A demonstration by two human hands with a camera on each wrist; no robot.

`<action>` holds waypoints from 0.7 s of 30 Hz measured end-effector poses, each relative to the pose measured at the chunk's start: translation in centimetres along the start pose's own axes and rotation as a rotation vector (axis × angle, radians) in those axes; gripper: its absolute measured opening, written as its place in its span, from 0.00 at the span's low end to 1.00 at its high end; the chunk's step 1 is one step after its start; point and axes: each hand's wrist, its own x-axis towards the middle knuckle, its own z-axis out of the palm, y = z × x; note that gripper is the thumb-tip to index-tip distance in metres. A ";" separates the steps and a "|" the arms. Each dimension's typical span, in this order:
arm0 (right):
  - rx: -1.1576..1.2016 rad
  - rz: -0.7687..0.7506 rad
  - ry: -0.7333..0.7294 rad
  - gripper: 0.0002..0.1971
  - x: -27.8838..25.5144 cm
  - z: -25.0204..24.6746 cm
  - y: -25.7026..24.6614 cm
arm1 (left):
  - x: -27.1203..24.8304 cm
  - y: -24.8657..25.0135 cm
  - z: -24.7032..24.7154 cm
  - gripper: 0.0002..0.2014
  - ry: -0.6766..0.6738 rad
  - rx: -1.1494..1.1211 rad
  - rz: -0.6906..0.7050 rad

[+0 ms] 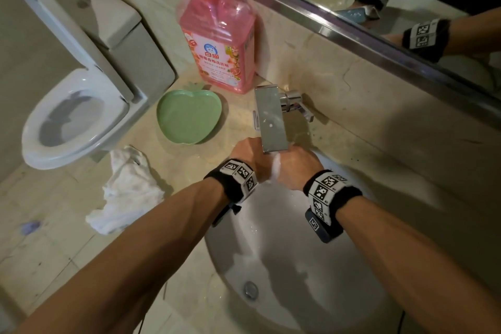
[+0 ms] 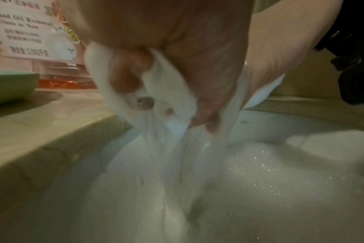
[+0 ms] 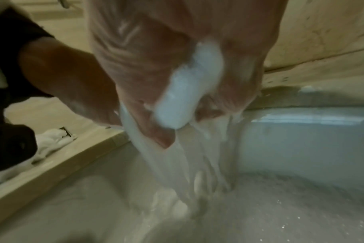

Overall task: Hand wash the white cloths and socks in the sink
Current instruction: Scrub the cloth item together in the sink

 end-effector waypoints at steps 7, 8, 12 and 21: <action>0.140 0.124 0.029 0.10 -0.7 -0.2 0.7 | 0.2 -0.4 0.7 0.22 -0.079 0.054 0.014; 0.226 0.141 0.024 0.16 -0.7 -0.3 0.9 | 0.1 -0.7 0.7 0.22 -0.083 0.018 0.010; 0.355 0.151 -0.055 0.27 -1.0 -1.2 1.5 | -0.9 -2.1 0.6 0.27 -0.114 -0.151 0.119; 0.401 -0.042 0.140 0.26 -1.8 -0.5 -1.0 | -3.0 -3.4 1.0 0.32 -0.146 -0.620 0.090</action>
